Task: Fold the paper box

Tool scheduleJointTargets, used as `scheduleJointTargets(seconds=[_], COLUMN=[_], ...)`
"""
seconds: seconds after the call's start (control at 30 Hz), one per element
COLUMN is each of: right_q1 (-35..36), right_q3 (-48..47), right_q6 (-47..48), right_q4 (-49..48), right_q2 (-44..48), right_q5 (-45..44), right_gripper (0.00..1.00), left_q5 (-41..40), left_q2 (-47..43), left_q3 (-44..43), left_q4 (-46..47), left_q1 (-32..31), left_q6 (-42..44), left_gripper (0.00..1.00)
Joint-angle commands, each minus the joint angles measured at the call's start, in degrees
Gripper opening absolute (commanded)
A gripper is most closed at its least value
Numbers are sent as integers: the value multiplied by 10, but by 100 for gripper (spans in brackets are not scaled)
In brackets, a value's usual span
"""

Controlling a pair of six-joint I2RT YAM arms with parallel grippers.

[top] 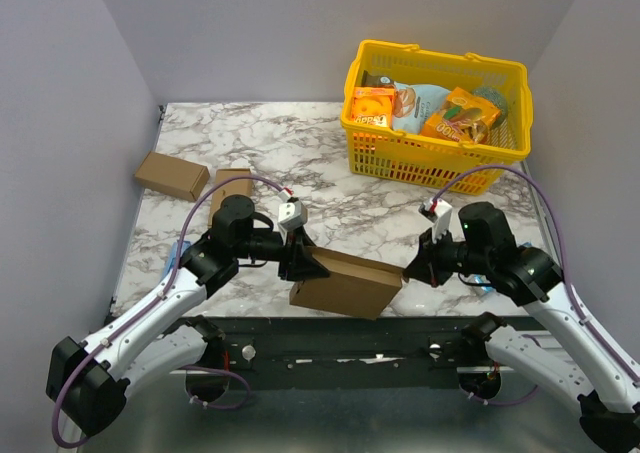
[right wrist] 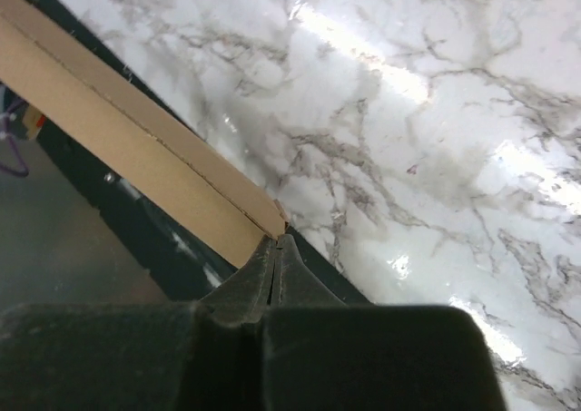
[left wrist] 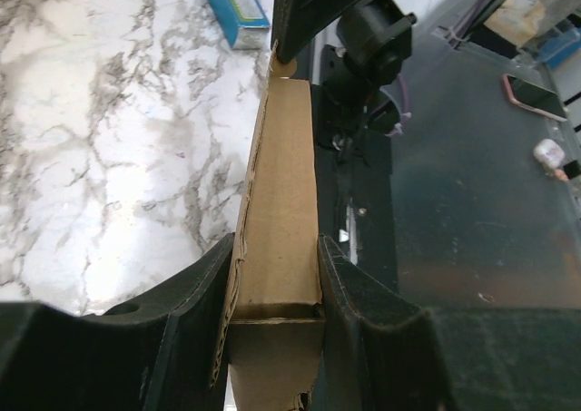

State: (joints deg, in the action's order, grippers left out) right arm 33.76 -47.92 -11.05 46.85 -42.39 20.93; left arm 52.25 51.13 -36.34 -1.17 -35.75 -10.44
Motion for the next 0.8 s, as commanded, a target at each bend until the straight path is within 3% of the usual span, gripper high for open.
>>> scheduleJointTargets(seconds=[0.0,0.27,0.5,0.77], right_q1=[12,28,28,27], right_q3=[5,15,19,91], right_q6=[-42,-81,-129,-174], right_q4=[-82,-126,-141,-220], right_q2=[-18,-37,-31,-14], right_q5=[-66,-113,-142,-123], right_gripper=[1,1,1,1], left_q5=[-129,-216,-329,-339], left_q2=[28,32,37,38], left_q3=[-27,-22,-5,17], left_q4=[-18,-29,-69,-61], left_q1=[-17,-60,-143,-151], left_q6=[70,117,180,185], left_gripper=[23,20,20,19])
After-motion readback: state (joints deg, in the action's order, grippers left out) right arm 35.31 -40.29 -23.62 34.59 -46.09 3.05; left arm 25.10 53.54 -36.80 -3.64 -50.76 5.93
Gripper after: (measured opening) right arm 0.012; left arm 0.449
